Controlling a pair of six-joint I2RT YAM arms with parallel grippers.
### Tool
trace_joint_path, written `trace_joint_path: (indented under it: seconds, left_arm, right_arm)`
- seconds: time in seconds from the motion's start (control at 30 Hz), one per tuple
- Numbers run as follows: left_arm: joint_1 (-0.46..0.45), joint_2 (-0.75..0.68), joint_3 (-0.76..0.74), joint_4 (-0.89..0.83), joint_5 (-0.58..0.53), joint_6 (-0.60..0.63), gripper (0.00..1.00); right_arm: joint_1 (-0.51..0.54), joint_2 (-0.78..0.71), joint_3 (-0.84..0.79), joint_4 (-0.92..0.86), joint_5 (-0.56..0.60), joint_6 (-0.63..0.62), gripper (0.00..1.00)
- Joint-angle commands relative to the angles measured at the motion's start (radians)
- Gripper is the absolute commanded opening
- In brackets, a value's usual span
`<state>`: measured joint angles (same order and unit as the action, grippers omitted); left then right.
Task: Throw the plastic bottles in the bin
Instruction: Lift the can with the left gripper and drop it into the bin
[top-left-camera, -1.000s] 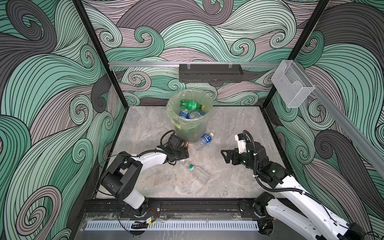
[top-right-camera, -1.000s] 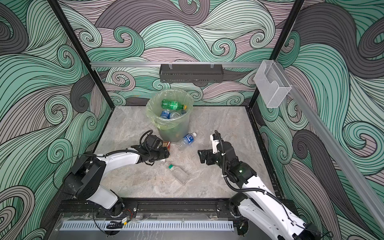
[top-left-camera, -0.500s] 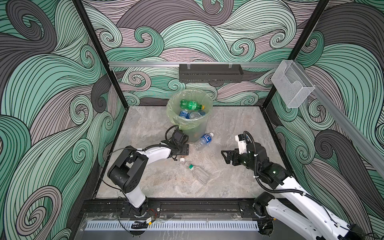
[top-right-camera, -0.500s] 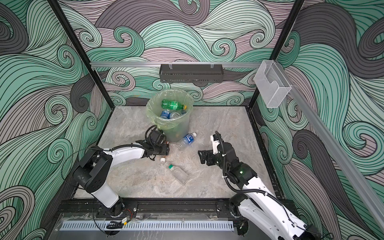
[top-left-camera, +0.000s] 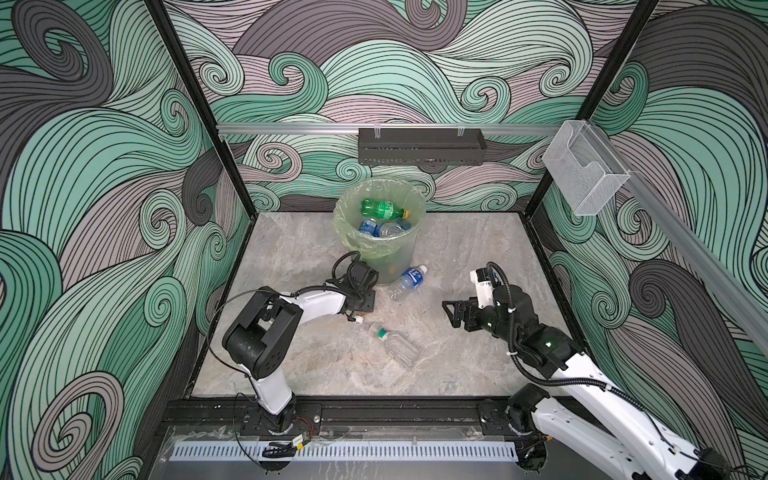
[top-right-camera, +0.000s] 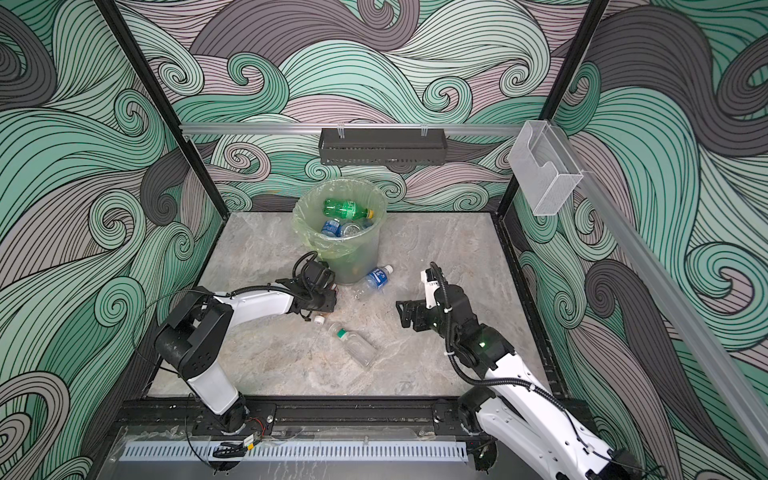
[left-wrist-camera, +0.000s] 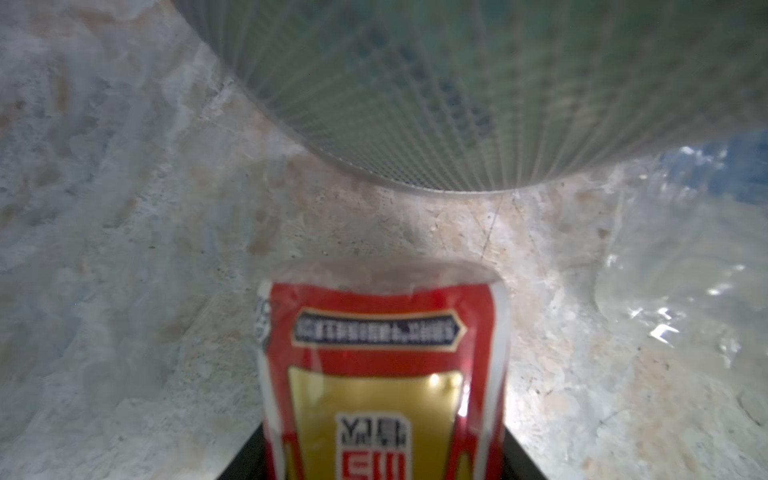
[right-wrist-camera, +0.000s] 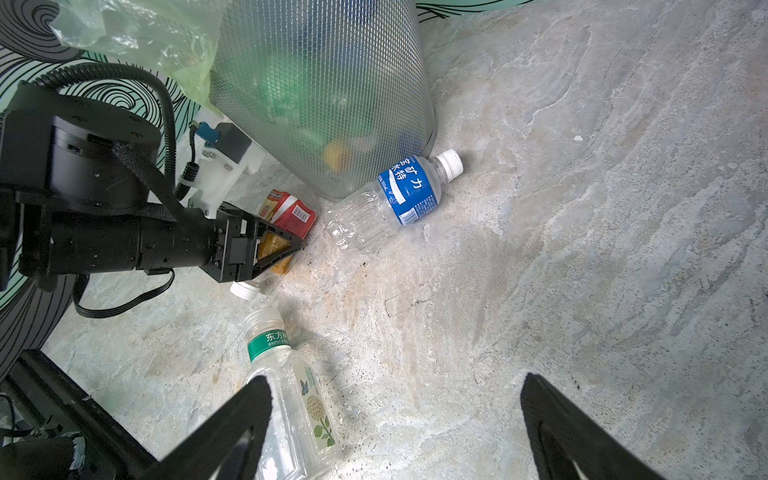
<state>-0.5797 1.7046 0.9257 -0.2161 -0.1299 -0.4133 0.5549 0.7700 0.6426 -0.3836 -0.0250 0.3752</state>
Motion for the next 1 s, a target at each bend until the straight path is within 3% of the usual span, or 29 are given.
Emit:
trace_joint_path:
  seconds: [0.0,0.2,0.6,0.8,0.97]
  left_arm:
    - [-0.006,-0.091,-0.038,-0.028,-0.025,-0.029,0.51]
    - [-0.006,-0.294,-0.171,-0.038,-0.024,-0.058,0.49]
    - [-0.003,-0.886,-0.324,-0.146,-0.081,-0.073,0.50]
    - [-0.004,-1.099,-0.217,-0.218,-0.062,-0.028,0.52]
    - [-0.003,-1.032,-0.061,-0.289,-0.003,0.016,0.55]
  right_arm:
    - [-0.006,-0.008,-0.009,0.006,0.013,0.005,0.94]
    - [-0.006,0.002,-0.014,0.019,0.012,0.004,0.94]
    - [-0.006,0.079,0.012,0.086,-0.013,0.007,0.94]
    - [-0.004,0.101,0.029,0.085,-0.030,0.004,0.93]
    - [-0.005,0.110,0.024,0.097,-0.036,0.010,0.92]
